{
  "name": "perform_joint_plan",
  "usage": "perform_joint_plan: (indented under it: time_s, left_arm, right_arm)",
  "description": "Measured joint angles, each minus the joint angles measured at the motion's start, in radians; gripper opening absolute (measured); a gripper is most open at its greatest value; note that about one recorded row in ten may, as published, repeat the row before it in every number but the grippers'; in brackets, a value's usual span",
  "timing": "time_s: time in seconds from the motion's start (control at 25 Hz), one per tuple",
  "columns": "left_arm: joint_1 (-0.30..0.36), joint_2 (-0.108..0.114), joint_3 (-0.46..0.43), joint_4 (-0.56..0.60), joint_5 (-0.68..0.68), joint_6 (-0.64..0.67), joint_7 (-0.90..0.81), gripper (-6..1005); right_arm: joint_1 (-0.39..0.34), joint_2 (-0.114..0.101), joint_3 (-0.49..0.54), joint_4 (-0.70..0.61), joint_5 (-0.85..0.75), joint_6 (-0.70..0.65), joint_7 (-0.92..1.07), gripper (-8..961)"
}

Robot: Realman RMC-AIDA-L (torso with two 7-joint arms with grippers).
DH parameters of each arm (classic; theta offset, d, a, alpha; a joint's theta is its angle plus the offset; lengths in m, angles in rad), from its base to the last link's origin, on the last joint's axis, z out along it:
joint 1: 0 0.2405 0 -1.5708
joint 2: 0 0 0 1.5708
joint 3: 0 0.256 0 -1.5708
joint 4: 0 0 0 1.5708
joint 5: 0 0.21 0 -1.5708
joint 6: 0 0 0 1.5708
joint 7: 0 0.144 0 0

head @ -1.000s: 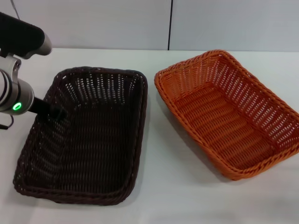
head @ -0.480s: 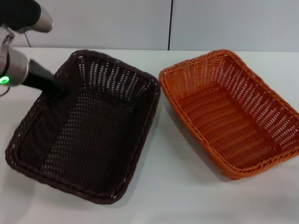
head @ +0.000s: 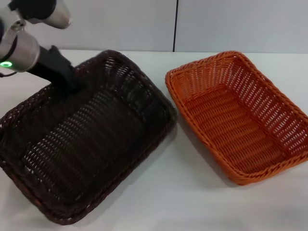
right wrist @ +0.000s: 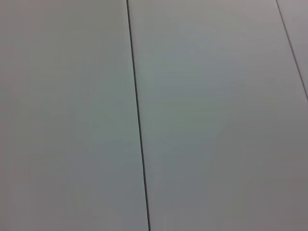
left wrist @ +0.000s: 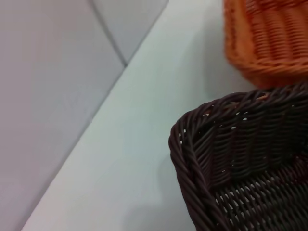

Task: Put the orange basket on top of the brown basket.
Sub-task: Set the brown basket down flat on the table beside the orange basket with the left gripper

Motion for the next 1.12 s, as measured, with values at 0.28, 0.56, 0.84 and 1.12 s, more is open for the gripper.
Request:
perform_joint_plan:
  time_s: [0.28,0.56,0.84,1.12]
  left_arm:
    - [-0.090,-0.007,-0.014,0.121,-0.089,0.017,0.108,241]
    - [-0.118,-0.009,-0.002,0.222,-0.183,0.136,0.148,197]
    - [-0.117,-0.012,0.030,0.308,-0.301,0.225,0.190,193]
    - [-0.097,-0.014,0.106,0.309,-0.345,0.278,0.183,262]
  right_arm:
    - [-0.007,0.000,-0.006,0.002,0.000,-0.015,-0.001,730]
    - [-0.001,-0.003,-0.010,-0.003,0.000,-0.019,-0.001,730]
    - [0.008,-0.006,-0.009,-0.009,-0.006,-0.018,-0.002,731]
    - [0.015,-0.008,-0.009,-0.021,-0.007,-0.016,-0.002,731]
